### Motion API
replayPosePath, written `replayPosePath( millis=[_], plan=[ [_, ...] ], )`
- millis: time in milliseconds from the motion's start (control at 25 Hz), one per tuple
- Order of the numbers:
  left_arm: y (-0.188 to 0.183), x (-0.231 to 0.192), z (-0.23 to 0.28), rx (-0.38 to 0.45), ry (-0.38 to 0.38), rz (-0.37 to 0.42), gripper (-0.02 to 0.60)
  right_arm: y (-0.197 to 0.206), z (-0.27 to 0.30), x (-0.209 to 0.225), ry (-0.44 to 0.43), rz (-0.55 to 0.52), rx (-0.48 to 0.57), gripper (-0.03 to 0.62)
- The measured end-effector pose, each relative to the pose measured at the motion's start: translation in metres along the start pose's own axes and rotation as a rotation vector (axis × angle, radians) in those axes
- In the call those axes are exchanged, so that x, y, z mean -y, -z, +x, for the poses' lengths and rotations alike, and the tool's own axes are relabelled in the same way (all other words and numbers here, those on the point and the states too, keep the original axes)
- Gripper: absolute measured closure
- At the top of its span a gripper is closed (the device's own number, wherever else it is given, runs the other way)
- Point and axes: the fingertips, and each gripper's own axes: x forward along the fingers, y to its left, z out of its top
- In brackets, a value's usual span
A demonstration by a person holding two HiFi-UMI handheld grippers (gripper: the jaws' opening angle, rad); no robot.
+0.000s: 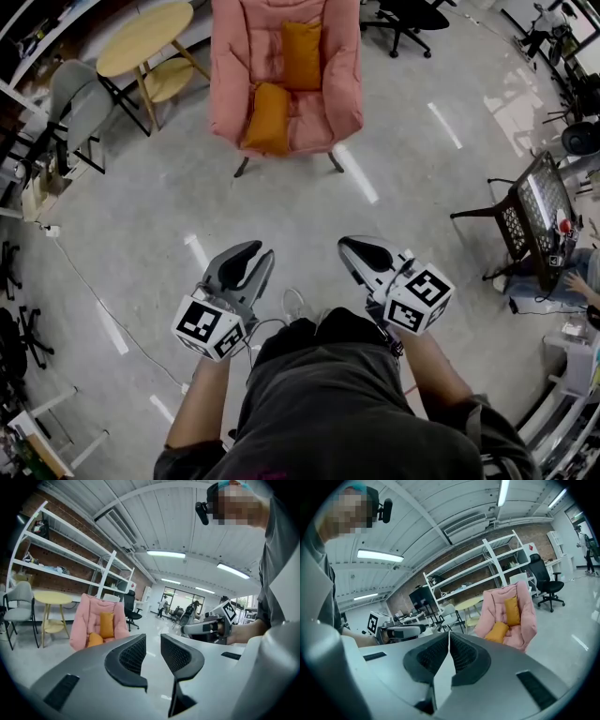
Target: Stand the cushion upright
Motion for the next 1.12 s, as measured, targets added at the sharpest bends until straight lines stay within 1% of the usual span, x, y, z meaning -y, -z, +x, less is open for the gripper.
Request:
replayPosePath(
  millis=[200, 480, 760, 1120],
  plan=[
    [-0.005, -0.036, 0.010, -0.013, -0.003, -0.007, 0.463, -0.014, 0.031, 0.016, 0.016, -0.009, 0.004, 0.577],
    [-0.009, -0.081, 0.047, -0.038, -0.004, -0.024, 0.451, -0.028, 0.073, 0.057, 0.017, -0.001, -0.007, 0.577],
    [-0.019, -0.132, 0.100, -0.053, -0.039, -0.042, 0.449, -0.046, 0.123, 0.112, -0.030, 0.009, -0.038, 0.577],
    [-0.035, -0.186, 0.177, -0.079, -0.097, -0.064, 0.449, -0.068, 0.174, 0.190, -0.097, 0.028, -0.089, 0.577]
  ],
)
